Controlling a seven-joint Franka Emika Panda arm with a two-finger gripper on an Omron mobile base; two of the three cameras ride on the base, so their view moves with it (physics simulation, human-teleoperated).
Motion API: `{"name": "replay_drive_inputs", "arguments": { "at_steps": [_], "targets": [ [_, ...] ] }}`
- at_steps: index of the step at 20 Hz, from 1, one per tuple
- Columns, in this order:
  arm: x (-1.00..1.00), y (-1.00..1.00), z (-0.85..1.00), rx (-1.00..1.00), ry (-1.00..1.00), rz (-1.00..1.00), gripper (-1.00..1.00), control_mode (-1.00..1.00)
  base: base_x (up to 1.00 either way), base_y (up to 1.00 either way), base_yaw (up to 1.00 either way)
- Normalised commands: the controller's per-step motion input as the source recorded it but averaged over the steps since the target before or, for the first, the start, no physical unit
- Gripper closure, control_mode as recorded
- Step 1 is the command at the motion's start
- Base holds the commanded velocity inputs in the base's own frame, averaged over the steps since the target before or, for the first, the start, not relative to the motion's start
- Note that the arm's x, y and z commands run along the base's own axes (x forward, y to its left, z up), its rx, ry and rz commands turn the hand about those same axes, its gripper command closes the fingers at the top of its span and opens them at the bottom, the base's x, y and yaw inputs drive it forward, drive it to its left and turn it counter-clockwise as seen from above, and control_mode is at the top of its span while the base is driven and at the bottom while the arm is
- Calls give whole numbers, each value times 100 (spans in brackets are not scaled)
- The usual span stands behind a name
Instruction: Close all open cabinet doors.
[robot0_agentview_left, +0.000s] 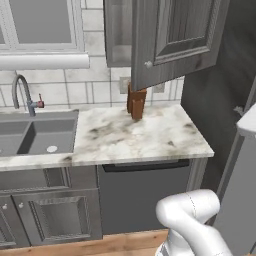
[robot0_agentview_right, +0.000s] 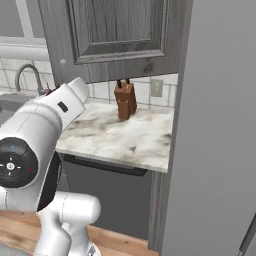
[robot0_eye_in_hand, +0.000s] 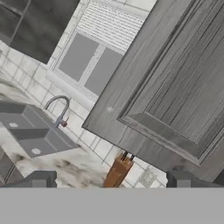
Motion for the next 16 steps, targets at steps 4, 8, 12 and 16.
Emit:
{"name": "replay_drive_inputs", "arguments": {
  "at_steps": [4, 8, 12, 16],
  "targets": [
    [64, 50, 38, 0, -9, 9, -100, -100, 0, 0, 0],
    [68, 44, 13, 0, -1, 6, -100, -100, 0, 0, 0],
    [58, 26, 0, -3, 0, 1, -100, -100, 0, 0, 0],
    [52, 5, 0, -3, 0, 0, -100, -100, 0, 0, 0]
  ]
}}
